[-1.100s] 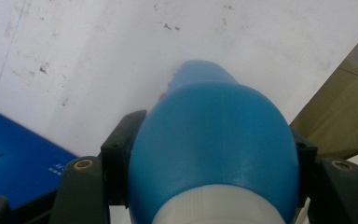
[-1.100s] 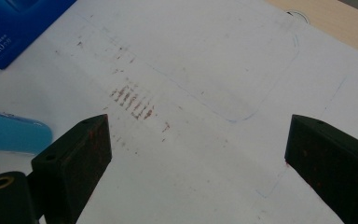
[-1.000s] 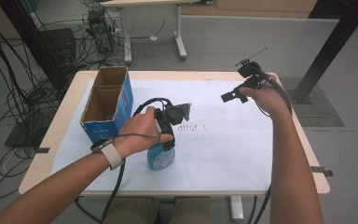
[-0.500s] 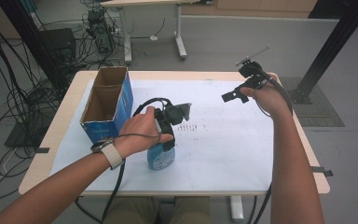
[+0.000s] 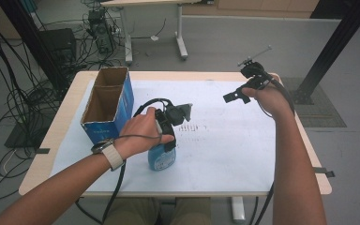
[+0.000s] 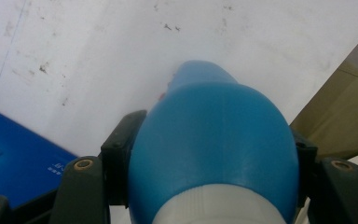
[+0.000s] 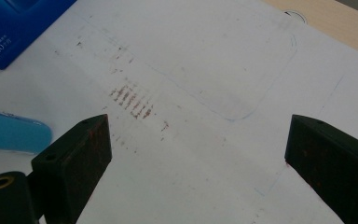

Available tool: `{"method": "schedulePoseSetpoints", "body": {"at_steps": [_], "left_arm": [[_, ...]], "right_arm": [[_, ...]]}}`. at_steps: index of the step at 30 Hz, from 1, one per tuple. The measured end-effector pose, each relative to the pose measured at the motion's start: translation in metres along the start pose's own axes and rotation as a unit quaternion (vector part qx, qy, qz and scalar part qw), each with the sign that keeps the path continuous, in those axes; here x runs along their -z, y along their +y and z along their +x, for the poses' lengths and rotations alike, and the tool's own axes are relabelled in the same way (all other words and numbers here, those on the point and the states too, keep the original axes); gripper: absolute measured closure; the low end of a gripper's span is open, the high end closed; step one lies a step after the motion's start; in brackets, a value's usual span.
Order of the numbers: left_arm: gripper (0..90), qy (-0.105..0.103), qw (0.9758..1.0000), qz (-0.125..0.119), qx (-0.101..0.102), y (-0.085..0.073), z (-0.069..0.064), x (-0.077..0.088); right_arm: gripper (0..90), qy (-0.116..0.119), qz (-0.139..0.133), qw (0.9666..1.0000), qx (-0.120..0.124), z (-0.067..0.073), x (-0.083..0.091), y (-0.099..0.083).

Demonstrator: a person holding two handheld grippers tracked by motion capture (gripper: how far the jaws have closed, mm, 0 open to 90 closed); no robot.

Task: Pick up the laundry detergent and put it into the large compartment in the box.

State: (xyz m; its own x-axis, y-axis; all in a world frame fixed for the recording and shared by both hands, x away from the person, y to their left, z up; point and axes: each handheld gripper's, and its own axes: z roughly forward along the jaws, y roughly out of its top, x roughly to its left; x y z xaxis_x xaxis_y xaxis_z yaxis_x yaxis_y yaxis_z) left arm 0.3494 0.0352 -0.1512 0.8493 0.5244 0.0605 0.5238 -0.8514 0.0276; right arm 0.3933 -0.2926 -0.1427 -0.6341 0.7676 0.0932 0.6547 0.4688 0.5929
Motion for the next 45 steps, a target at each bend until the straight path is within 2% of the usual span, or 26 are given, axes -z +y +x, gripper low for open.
{"method": "schedulePoseSetpoints", "body": {"at_steps": [9,16,19,24,29,35,45], "left_arm": [[38.4,-0.002,1.0000,-0.006,0.004,-0.003,0.001,0.000],[38.4,-0.001,1.0000,-0.001,0.005,-0.002,-0.001,0.002],[38.4,-0.007,0.9999,-0.004,0.011,-0.003,0.000,0.004],[38.4,-0.008,0.9999,-0.006,0.012,-0.006,0.001,0.012],[38.4,-0.001,0.9998,-0.006,0.021,-0.007,-0.001,0.018],[38.3,-0.005,0.9993,-0.013,0.034,-0.013,0.000,0.026],[38.4,0.001,0.9984,-0.012,0.055,-0.016,0.000,0.053]], "right_arm": [[7.0,-0.001,0.001,1.0000,0.001,0.001,0.000,0.000],[7.0,-0.001,-0.001,1.0000,0.000,0.002,0.001,0.000],[7.0,-0.002,-0.001,1.0000,0.000,0.002,0.002,0.000],[7.0,-0.003,-0.002,1.0000,-0.001,0.003,0.003,0.000],[7.0,-0.002,-0.003,1.0000,0.003,0.004,0.003,0.001],[7.0,-0.003,-0.003,1.0000,0.003,0.004,0.003,0.000],[7.0,-0.004,-0.004,1.0000,0.002,0.005,0.005,0.001]]}}
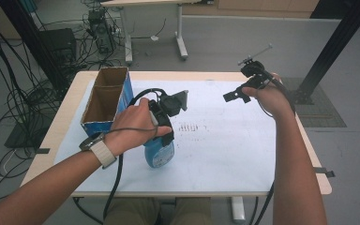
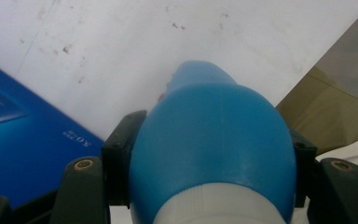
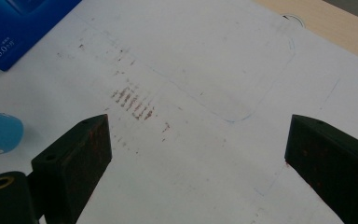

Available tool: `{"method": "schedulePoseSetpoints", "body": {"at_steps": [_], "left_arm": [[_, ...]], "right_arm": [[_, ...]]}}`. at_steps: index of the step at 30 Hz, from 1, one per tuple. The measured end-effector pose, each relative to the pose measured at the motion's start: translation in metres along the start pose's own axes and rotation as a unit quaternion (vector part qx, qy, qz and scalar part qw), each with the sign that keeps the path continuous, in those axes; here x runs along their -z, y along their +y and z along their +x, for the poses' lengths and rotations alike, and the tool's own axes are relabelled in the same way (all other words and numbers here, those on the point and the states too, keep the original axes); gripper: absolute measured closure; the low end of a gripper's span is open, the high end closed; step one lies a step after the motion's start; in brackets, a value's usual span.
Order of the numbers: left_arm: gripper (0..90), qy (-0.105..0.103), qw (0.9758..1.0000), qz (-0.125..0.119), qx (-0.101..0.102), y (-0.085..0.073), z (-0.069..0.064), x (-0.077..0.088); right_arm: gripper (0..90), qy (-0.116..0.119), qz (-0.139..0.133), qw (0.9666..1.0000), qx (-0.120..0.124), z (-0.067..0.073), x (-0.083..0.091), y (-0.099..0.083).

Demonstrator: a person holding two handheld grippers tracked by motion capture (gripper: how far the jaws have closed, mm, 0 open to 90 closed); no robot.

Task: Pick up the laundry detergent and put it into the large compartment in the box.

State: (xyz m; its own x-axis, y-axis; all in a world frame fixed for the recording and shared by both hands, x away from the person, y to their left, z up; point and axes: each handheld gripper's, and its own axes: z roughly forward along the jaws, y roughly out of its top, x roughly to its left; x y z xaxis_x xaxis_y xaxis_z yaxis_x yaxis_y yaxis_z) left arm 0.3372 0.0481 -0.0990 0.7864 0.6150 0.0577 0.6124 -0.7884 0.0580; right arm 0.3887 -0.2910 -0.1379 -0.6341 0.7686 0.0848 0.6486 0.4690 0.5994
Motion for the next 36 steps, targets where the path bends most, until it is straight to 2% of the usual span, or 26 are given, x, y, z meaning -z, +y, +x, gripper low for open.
{"method": "schedulePoseSetpoints", "body": {"at_steps": [2,8,16,20,25,30,36], "left_arm": [[38.4,0.000,1.0000,0.001,0.000,-0.001,0.001,0.006],[38.3,-0.016,0.9997,-0.008,0.015,-0.006,0.013,0.030],[38.3,-0.008,0.9991,-0.015,0.040,-0.008,0.018,0.060],[38.4,-0.005,0.9985,-0.010,0.054,-0.008,0.022,0.071],[38.3,-0.013,0.9968,-0.009,0.078,-0.008,0.032,0.091],[38.3,-0.008,0.9948,-0.013,0.101,-0.008,0.037,0.112],[38.3,-0.003,0.9927,-0.005,0.121,-0.005,0.044,0.128]], "right_arm": [[7.0,-0.001,-0.001,1.0000,-0.001,0.000,0.001,-0.001],[7.0,-0.003,-0.005,1.0000,0.002,0.003,0.005,-0.001],[7.0,-0.003,-0.008,0.9999,0.006,0.005,0.009,0.001],[7.0,-0.004,-0.008,0.9999,0.006,0.005,0.010,0.000],[7.0,-0.004,-0.009,0.9999,0.007,0.006,0.011,0.000],[7.0,-0.005,-0.009,0.9999,0.008,0.007,0.013,0.002],[7.0,-0.004,-0.012,0.9999,0.011,0.008,0.013,0.003]]}}
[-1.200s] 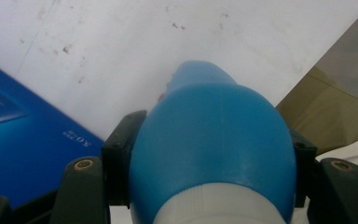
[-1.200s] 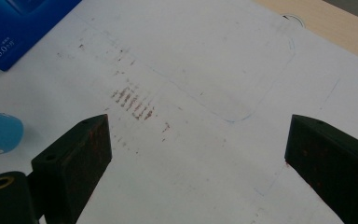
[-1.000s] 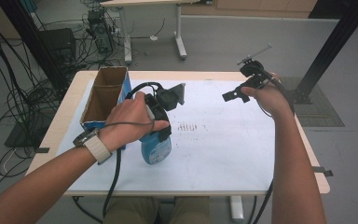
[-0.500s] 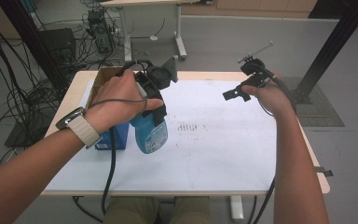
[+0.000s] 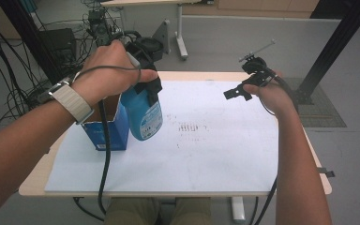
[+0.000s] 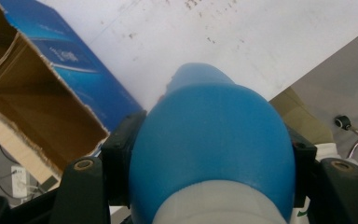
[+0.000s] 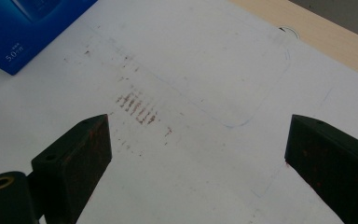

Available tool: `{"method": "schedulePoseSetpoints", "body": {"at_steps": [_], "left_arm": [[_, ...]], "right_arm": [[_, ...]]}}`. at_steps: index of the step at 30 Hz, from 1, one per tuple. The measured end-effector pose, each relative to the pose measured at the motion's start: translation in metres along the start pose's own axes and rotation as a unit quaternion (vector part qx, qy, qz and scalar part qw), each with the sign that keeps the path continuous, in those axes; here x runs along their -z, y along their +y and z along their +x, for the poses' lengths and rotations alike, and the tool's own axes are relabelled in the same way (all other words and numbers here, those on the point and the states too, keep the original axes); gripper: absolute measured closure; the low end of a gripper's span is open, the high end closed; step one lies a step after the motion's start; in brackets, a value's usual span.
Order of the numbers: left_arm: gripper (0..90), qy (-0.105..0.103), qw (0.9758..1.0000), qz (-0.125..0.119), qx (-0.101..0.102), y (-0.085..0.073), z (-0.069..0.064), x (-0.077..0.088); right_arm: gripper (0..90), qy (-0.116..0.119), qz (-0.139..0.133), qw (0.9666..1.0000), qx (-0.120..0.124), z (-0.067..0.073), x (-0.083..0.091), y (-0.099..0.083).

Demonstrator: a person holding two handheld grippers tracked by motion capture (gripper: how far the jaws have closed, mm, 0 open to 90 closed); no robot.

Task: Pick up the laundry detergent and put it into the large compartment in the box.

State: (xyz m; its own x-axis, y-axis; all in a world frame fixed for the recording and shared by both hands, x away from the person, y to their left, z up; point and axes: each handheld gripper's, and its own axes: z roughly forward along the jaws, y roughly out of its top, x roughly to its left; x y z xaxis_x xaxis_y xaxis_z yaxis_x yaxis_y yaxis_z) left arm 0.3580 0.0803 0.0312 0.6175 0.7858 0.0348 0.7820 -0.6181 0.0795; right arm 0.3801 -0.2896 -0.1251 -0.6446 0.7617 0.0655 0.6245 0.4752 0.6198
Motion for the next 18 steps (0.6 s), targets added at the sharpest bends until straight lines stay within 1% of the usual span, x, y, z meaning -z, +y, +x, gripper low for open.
{"method": "schedulePoseSetpoints", "body": {"at_steps": [3,5,10,11,14,18], "left_arm": [[38.3,-0.003,0.9999,0.005,0.013,0.002,0.006,0.006],[38.2,-0.006,0.9996,0.007,0.026,0.002,0.011,0.009],[38.3,-0.002,0.9985,0.004,0.054,0.002,0.019,0.018],[38.3,-0.001,0.9984,0.004,0.056,0.001,0.020,0.020],[38.3,-0.002,0.9973,0.004,0.073,0.001,0.025,0.025],[38.2,-0.003,0.9962,0.008,0.087,0.002,0.031,0.033]], "right_arm": [[7.0,0.001,0.000,1.0000,0.000,-0.001,-0.001,0.000],[7.0,0.002,-0.001,1.0000,-0.001,-0.001,-0.001,-0.001],[7.0,0.002,-0.002,1.0000,-0.001,-0.001,-0.002,0.000],[7.0,0.002,-0.002,1.0000,0.000,-0.001,-0.002,0.001],[7.0,0.002,-0.003,1.0000,0.001,0.000,-0.003,0.002],[7.0,0.003,-0.001,1.0000,0.003,0.000,-0.005,0.005]]}}
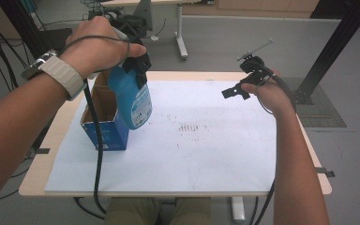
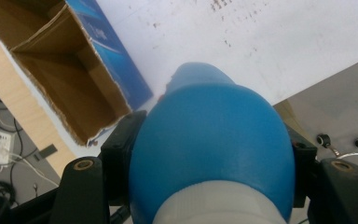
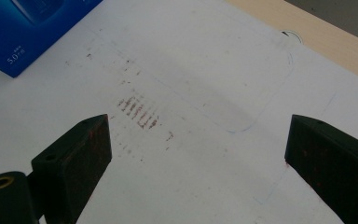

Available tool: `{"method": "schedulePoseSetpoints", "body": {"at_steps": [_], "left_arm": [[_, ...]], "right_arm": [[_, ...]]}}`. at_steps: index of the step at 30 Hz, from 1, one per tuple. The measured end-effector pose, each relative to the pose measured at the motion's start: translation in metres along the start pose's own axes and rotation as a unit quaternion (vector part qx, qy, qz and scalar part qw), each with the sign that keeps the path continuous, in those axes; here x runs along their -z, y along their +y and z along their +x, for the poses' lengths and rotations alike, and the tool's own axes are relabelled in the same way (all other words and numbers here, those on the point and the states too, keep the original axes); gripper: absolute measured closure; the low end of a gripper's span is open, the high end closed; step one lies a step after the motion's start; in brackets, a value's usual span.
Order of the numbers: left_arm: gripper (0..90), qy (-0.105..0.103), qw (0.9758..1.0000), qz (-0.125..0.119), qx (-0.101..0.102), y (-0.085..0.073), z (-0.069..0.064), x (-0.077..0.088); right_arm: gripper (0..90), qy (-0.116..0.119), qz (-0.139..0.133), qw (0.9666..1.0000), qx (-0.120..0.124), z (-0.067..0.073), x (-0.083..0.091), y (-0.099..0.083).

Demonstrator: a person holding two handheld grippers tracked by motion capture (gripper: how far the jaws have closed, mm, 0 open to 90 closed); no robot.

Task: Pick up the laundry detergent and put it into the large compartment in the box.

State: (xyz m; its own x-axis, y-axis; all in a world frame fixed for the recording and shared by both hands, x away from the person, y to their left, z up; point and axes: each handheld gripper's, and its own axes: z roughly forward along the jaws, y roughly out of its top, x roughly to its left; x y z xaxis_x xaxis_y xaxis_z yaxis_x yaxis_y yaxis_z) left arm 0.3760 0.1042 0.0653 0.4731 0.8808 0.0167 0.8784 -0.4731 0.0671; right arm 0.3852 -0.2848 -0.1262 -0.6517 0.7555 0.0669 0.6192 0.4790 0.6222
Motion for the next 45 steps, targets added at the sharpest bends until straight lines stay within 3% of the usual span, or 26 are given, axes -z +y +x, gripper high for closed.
{"method": "schedulePoseSetpoints", "body": {"at_steps": [9,18,22,30,35,45], "left_arm": [[38.2,0.002,0.9994,-0.002,0.033,0.002,0.013,0.017],[38.0,-0.015,0.9972,-0.005,0.073,0.000,0.037,0.024],[37.7,-0.011,0.9964,-0.007,0.084,-0.001,0.042,0.026],[37.7,-0.014,0.9929,-0.008,0.118,-0.002,0.058,0.026],[37.7,-0.013,0.9894,-0.011,0.144,-0.005,0.071,0.027],[37.7,-0.011,0.9842,-0.012,0.176,-0.011,0.094,0.027]], "right_arm": [[7.0,0.003,0.002,1.0000,0.006,0.002,-0.004,0.004],[7.0,0.003,0.001,1.0000,0.006,0.002,-0.004,0.003],[7.0,0.003,-0.001,1.0000,0.005,0.001,-0.002,0.002],[7.0,0.002,0.000,1.0000,0.003,-0.001,-0.002,0.000],[7.0,0.001,0.000,1.0000,0.003,-0.002,-0.001,0.000],[7.0,0.000,0.002,1.0000,0.001,-0.004,-0.001,0.000]]}}
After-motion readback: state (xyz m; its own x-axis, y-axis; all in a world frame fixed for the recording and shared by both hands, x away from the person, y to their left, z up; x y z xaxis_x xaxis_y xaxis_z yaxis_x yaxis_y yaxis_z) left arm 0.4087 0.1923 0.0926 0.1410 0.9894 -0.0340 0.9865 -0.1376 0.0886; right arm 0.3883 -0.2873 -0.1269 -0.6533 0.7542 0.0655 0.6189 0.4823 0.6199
